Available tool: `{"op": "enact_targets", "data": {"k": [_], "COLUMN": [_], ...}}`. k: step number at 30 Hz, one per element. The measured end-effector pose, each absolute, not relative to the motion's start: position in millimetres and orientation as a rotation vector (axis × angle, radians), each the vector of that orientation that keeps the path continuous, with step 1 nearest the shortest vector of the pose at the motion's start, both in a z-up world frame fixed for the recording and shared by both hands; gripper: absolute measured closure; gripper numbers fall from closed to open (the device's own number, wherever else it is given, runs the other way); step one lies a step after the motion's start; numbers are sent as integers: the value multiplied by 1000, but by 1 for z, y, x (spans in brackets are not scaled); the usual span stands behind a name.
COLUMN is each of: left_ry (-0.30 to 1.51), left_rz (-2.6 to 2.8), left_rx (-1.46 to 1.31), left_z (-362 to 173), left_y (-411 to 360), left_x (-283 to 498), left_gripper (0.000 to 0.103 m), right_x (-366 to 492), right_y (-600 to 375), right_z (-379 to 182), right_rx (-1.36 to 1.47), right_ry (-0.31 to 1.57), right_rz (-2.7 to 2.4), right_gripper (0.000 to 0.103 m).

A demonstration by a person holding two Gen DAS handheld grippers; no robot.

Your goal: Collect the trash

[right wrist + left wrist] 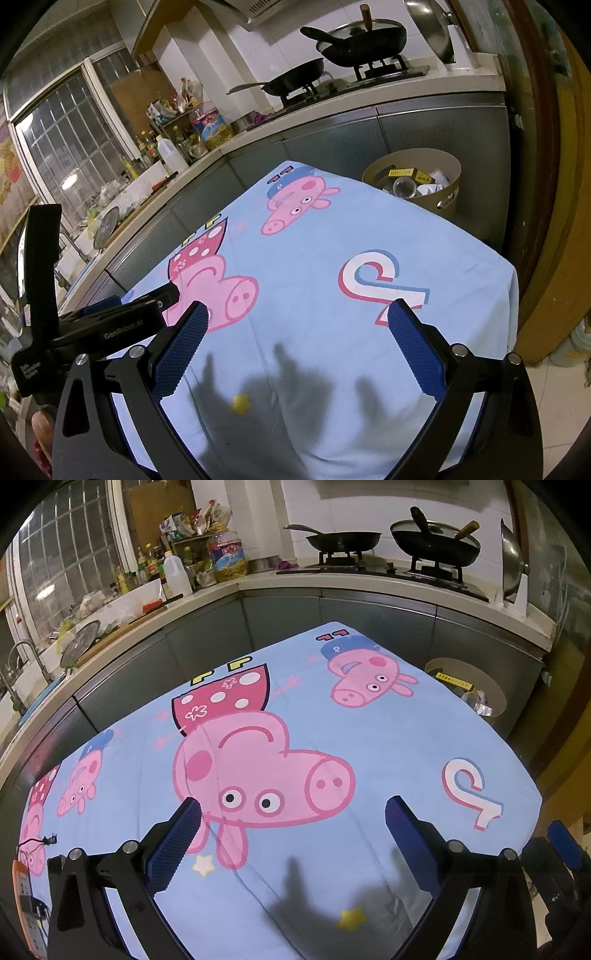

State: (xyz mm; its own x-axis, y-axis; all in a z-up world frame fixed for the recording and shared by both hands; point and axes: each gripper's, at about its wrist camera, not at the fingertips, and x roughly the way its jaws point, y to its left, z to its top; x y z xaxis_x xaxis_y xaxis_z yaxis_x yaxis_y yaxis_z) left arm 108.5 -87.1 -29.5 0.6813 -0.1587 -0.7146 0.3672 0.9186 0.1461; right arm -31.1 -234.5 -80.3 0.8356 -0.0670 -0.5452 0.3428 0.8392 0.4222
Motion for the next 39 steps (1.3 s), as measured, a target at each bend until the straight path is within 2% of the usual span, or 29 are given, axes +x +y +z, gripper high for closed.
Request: {"op": "enact_targets", "data": {"k": [39], "left_ry": [781], "left_rz": [-313], "left_rx": [317], "left_z": [-42], "left_y": [-85], "left_x": [110], "left_gripper": [4], "right_x": [-28], "right_y": [-237], "right_z": [-84], "right_rx": [543], "right_ry": [555], "right_rz": [-233], "right_gripper": [6]}}
